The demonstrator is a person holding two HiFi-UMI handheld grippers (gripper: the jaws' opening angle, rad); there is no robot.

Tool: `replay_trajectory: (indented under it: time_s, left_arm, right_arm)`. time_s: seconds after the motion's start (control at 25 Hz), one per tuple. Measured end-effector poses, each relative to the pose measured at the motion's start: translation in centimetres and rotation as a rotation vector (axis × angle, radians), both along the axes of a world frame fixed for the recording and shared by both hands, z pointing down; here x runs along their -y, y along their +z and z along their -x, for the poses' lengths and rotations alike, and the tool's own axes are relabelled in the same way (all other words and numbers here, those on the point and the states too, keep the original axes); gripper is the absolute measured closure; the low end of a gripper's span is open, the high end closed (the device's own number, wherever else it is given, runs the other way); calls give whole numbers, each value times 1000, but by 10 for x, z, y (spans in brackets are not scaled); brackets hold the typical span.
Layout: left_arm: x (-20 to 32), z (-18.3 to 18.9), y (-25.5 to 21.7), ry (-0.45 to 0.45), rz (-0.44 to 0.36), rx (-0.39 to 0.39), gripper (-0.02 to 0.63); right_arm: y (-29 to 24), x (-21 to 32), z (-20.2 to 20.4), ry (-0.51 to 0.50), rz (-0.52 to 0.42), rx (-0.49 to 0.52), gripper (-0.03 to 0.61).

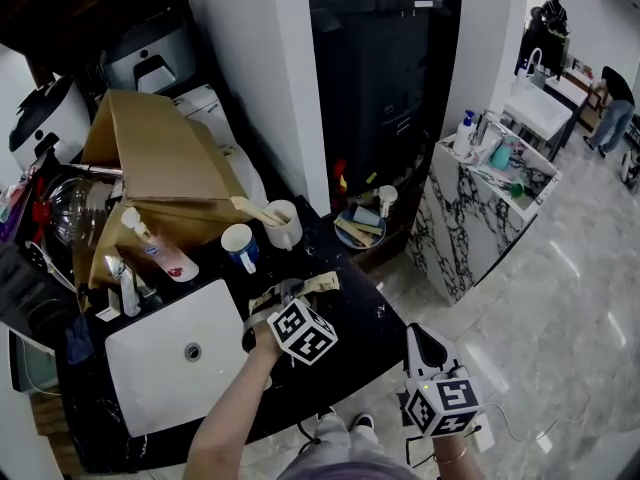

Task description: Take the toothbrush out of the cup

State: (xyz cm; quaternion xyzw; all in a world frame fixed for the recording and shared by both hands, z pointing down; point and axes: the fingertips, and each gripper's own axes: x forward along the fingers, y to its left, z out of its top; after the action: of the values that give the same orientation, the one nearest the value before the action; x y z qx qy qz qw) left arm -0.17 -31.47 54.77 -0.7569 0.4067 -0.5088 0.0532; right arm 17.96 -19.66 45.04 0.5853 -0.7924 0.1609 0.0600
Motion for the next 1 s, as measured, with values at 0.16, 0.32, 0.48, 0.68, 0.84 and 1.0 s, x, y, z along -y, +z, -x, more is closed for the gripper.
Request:
replay_trajectory:
  time_s: [0.16, 0.32, 0.48, 0.68, 0.84, 1.0]
  left_arm:
    - [-6, -9, -13, 10, 11, -116, 429]
    - [-8, -11, -46, -22, -41, -318, 416]
    - [6, 8, -96, -121, -170, -530, 419]
    - [36, 45, -137, -304, -225, -869, 419]
    - [60, 78, -144, -474, -217, -1152, 447]
    - [79, 98, -138, -553, -228, -1208, 511]
  right_arm:
    - [-3, -1, 1, -6, -6, -2, 577]
    - [-6, 0, 10, -27, -10, -9, 577]
    - [-9, 5, 23, -59, -19, -12, 577]
    - [-9, 12, 36, -87, -13, -16, 577]
    - [-5, 19, 40, -93, -2, -24, 577]
    - [-1, 28, 42, -88, 10, -29, 577]
